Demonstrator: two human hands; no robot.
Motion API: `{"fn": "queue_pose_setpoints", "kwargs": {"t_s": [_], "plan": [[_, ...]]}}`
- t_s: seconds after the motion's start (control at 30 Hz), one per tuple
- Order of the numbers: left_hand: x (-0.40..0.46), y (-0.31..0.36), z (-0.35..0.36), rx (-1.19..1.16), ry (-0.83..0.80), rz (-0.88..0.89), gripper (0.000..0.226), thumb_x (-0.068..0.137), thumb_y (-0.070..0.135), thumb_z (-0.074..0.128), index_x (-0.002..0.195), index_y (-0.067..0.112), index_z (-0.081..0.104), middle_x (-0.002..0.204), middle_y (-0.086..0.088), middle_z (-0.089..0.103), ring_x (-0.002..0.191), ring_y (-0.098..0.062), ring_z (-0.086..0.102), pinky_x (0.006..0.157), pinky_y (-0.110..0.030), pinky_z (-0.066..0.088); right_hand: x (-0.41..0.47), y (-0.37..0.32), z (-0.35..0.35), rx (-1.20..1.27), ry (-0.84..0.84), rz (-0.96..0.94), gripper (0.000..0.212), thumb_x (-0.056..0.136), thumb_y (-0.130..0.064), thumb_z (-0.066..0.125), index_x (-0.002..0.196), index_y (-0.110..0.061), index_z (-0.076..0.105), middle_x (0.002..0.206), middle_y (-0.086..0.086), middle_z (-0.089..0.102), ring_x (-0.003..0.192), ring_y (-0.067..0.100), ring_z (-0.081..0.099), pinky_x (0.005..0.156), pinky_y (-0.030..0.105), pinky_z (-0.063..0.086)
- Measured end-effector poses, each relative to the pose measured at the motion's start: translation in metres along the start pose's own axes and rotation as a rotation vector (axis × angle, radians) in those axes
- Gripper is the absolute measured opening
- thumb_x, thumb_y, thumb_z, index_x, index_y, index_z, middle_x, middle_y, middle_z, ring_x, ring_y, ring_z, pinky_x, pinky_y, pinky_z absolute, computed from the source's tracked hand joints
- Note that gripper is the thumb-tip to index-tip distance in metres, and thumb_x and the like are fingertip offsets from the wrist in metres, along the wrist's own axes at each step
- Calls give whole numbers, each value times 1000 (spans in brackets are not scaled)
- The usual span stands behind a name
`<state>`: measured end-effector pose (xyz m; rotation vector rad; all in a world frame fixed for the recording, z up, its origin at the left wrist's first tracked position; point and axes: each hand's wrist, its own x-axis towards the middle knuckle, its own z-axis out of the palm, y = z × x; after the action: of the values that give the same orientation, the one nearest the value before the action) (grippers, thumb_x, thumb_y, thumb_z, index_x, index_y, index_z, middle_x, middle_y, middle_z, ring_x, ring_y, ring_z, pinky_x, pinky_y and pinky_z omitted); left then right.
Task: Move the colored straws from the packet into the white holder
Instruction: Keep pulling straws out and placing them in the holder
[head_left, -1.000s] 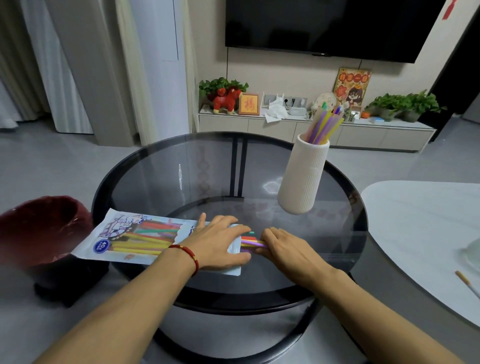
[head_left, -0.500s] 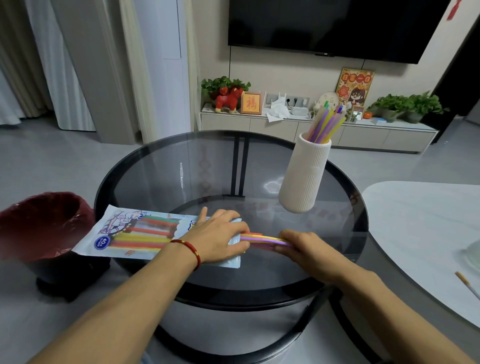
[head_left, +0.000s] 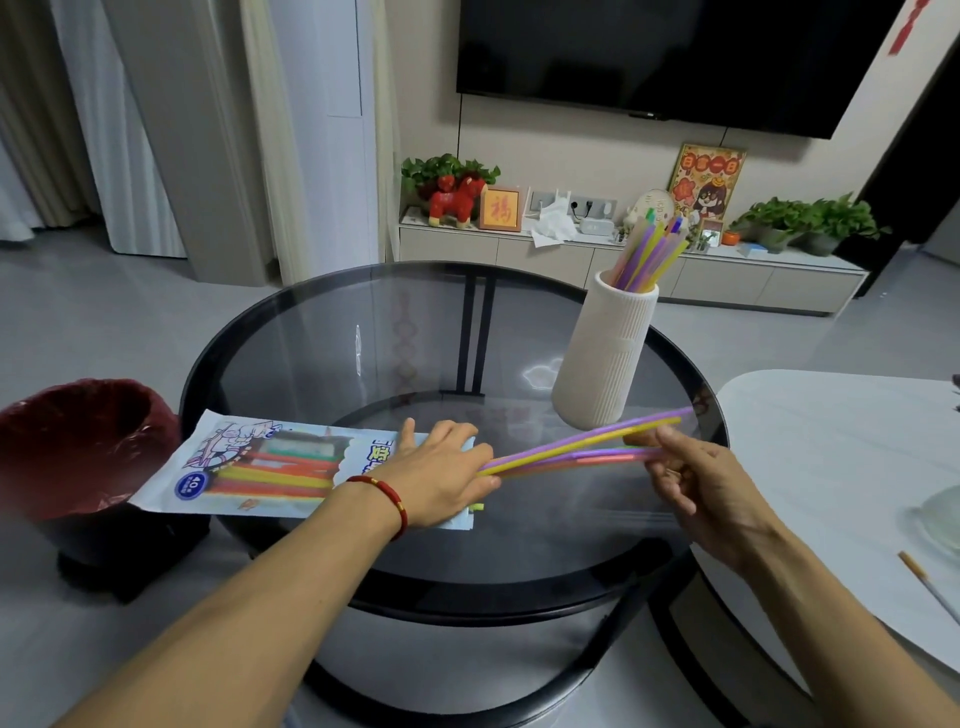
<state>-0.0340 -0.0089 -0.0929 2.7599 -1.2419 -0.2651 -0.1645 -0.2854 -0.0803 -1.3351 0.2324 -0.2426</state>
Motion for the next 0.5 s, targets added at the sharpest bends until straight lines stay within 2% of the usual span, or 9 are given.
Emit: {"fn": "queue_pose_setpoints", "kwargs": {"t_s": [0.03,0.1,0.17,0.2,0.27,0.33,0.4,0.5], "plan": [[0,1,0,4,-2,-1,35,104,49,28,118,23,49,156,-6,27,148,-23,13,116,-69,3,1,2,4,72,17,-3,42,87,-35,70,95,5,75,55,5,53,33,6,40,32,13,32],[-1,3,-1,-4,2,-7,38,105,46,26,124,21,48,155,-5,28,147,-23,15,116,-69,5,3,3,9,259,-1,17,39,89,-45,66,91,-6,75,61,4,59,39,7,47,35,15,38],[-2,3,-3,-35,20,-14,39,106,45,25,126,21,47,152,-3,31,145,-21,18,116,-68,5,6,2,12,457,-49,39,56,82,-62,69,100,-9,75,71,4,67,50,10,59,44,18,50],[-3,3,-4,-45,28,-15,38,106,45,24,126,21,47,151,-2,32,144,-21,19,116,-68,6,7,2,13,484,-68,47,65,76,-69,71,104,-10,73,74,4,69,52,12,62,47,19,52],[-4,4,-6,-46,42,-9,38,106,44,25,126,21,47,150,-1,33,144,-21,20,116,-67,7,8,8,24,348,-72,88,67,71,-76,68,102,-16,68,69,2,63,46,10,54,39,17,39],[-5,8,-6,-27,47,13,38,106,45,25,126,21,47,151,-2,32,143,-21,20,116,-67,9,9,19,45,82,-64,98,63,77,-74,65,105,-18,67,66,0,51,44,8,42,38,15,27],[-4,14,-4,-7,32,42,40,105,46,25,126,20,47,152,-2,32,144,-21,19,115,-68,9,12,30,67,-69,-13,0,53,91,-62,66,109,-13,76,67,10,45,49,14,40,40,21,31],[-4,17,-1,-16,18,53,39,105,47,28,125,20,47,149,-2,34,142,-20,22,115,-68,10,16,33,83,-139,145,-99,41,102,-39,63,89,-5,82,66,25,58,50,21,52,41,28,42]]}}
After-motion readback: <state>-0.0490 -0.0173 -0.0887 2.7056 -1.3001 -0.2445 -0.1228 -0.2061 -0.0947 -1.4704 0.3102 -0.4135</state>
